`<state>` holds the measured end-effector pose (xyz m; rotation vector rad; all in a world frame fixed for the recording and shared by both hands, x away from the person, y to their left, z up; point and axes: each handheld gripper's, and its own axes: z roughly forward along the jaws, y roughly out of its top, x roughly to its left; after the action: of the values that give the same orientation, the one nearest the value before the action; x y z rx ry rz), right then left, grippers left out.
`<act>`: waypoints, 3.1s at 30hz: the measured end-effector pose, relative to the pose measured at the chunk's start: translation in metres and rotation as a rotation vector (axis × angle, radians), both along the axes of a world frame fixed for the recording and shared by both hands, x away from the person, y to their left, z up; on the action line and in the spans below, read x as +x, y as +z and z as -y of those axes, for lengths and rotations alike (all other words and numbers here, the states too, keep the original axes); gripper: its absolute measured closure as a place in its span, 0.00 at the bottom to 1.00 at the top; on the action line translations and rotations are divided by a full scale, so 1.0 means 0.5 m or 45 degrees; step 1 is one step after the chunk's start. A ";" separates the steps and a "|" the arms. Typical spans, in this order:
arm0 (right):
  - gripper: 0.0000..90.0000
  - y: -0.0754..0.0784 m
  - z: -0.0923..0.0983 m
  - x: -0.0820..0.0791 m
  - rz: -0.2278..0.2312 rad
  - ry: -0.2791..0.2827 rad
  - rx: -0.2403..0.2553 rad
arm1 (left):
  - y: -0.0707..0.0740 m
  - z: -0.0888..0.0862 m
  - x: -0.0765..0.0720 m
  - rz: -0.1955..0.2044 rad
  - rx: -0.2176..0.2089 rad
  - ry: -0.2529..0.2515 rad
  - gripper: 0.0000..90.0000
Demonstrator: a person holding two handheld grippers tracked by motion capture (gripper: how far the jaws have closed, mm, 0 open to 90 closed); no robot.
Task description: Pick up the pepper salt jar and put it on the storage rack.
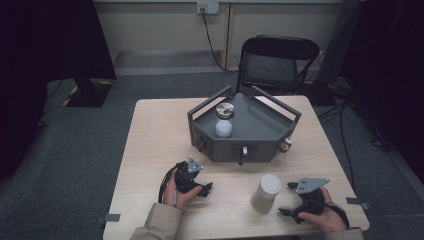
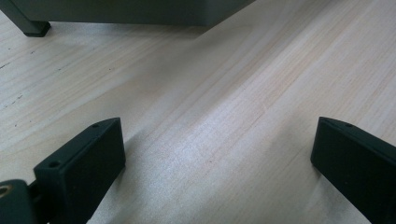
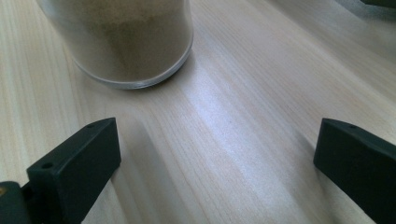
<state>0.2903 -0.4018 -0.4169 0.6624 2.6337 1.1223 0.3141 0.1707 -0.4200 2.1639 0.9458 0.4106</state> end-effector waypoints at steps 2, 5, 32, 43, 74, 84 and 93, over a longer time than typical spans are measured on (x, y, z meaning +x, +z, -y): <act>0.00 0.000 0.000 0.000 0.000 0.000 0.000 | 0.000 0.000 0.000 0.000 0.000 0.000 0.03; 0.00 0.000 0.000 0.000 0.000 0.000 0.000 | 0.000 0.000 0.000 0.000 0.000 0.000 0.03; 0.01 0.005 0.003 0.006 -0.033 0.031 0.047 | 0.000 0.000 0.000 0.000 -0.001 0.000 0.03; 0.01 0.024 -0.008 0.005 -0.047 0.066 0.117 | 0.000 0.000 0.000 0.000 -0.001 0.000 0.03; 0.11 0.062 -0.051 0.018 0.011 0.143 0.291 | 0.000 0.000 0.000 0.000 0.000 0.002 0.03; 0.25 0.057 -0.058 0.022 0.059 0.172 0.322 | 0.000 0.000 0.000 0.000 0.000 0.002 0.03; 0.34 0.051 -0.059 0.022 0.090 0.192 0.339 | 0.000 0.000 0.000 0.000 0.000 0.002 0.03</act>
<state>0.3011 -0.3721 -0.3916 0.4646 2.5333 1.5288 0.3139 0.1704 -0.4200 2.1634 0.9477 0.4117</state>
